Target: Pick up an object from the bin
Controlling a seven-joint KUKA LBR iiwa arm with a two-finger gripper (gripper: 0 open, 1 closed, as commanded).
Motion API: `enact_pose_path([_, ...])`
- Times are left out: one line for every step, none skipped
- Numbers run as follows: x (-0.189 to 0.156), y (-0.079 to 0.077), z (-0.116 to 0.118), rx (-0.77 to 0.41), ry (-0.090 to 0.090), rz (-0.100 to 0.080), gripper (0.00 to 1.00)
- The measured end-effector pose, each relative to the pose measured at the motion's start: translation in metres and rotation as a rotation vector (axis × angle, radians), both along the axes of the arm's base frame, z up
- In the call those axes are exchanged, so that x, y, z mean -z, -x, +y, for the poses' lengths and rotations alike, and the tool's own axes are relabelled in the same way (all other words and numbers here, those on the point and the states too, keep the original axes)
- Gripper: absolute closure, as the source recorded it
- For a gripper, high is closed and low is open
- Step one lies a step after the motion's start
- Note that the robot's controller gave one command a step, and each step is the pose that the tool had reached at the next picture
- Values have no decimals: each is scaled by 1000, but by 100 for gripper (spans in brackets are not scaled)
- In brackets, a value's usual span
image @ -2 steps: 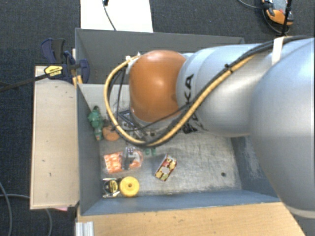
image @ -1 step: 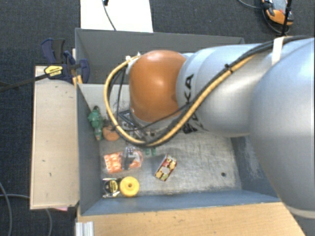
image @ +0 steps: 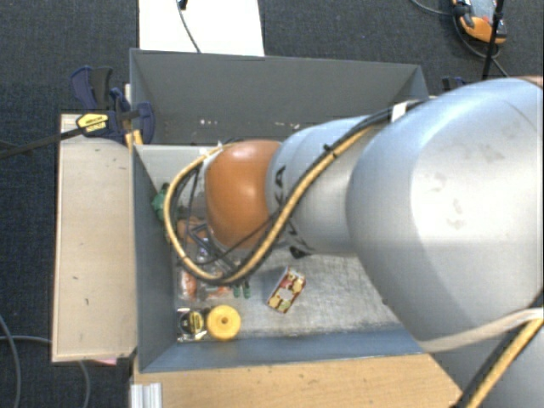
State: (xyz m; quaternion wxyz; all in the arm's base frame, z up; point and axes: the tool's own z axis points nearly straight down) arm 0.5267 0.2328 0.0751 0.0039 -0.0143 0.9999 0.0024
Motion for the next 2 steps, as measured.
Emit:
enact_pose_path([0, 0, 0, 1, 0, 0, 100])
enact_pose_path([-166, 8, 9, 7, 1, 0, 100])
